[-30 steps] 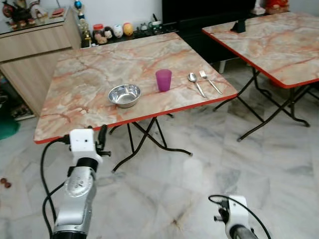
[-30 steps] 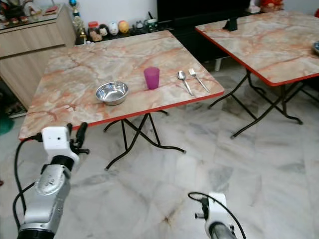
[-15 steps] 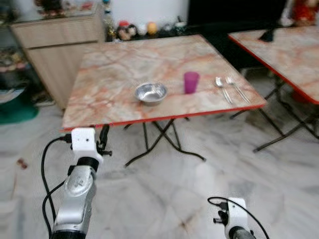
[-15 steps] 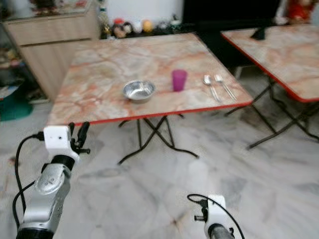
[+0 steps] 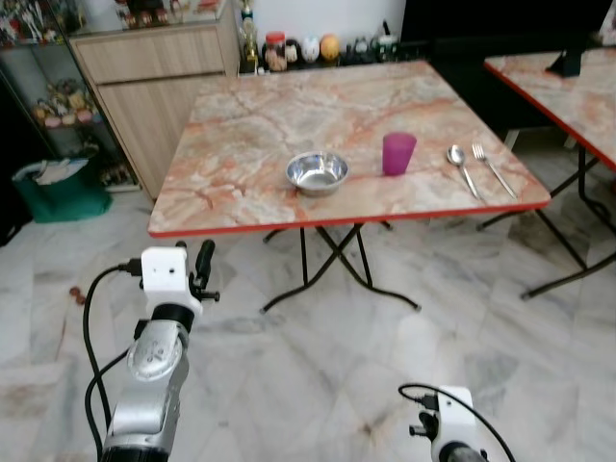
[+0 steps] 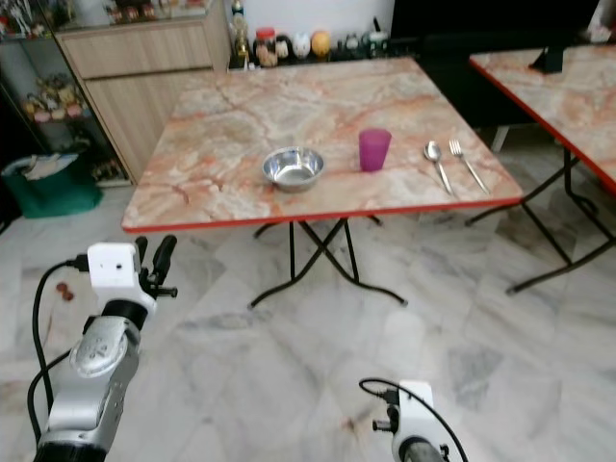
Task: Setting the table
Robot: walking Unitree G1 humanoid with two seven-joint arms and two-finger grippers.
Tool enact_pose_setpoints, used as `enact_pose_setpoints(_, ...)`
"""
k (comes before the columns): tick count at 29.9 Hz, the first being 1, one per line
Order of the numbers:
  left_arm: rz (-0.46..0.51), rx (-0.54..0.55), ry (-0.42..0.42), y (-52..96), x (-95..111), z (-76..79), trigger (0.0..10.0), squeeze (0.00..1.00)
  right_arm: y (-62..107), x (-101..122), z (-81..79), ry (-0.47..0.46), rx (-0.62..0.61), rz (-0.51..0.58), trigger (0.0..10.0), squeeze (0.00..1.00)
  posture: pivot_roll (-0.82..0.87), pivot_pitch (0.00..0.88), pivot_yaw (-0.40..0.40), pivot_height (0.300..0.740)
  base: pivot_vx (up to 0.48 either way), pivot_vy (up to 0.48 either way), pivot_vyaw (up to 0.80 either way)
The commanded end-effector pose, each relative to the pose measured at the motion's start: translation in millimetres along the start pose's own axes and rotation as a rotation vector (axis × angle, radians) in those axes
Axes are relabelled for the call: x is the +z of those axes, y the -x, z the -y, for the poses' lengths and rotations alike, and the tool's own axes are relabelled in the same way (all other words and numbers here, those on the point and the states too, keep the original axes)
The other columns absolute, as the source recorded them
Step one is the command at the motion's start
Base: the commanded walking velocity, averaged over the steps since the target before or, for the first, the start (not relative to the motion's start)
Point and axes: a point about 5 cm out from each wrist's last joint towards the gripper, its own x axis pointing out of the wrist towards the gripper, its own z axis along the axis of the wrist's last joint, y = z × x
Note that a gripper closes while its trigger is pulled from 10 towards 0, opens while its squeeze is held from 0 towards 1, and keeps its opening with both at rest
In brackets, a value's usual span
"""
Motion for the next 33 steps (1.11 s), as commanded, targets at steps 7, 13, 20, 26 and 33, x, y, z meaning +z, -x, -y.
enact_pose_setpoints(7, -0.212, 0.017, -0.085, 23.6, -54, -26.2, 10.0, 0.0, -4.8, 20, -6.8, -0.038, 0.004, 0.072, 10.0, 0.0, -0.05, 0.0, 0.068, 0.74, 0.0, 0.0, 0.0)
enact_pose_setpoints(13, -0.414, 0.046, -0.115, 50.1, -99, -40.9, 10.0, 0.0, -4.4, 20, -5.6, -0.038, 0.001, 0.079, 10.0, 0.0, -0.04, 0.0, 0.063, 0.74, 0.0, 0.0, 0.0)
enact_pose_setpoints(20, -0.698, 0.036, -0.104, 80.8, -149, -40.6, 10.0, 0.0, -3.7, 16, -4.4, -0.027, -0.003, 0.062, 10.0, 0.0, -0.04, 0.0, 0.058, 0.74, 0.0, 0.0, 0.0)
enact_pose_setpoints(26, -0.828, 0.053, -0.08, 98.1, -167, -37.4, 10.0, 0.0, -2.9, 11, -6.3, -0.041, 0.001, 0.04, 10.0, 0.0, -0.05, 0.0, 0.062, 0.74, 0.0, 0.0, 0.0)
enact_pose_setpoints(33, -0.838, 0.027, -0.061, 96.2, -171, -25.8, 10.0, 0.0, -3.2, 10, -7.7, -0.045, -0.001, 0.023, 10.0, 0.0, -0.05, 0.0, 0.064, 0.74, 0.0, 0.0, 0.0)
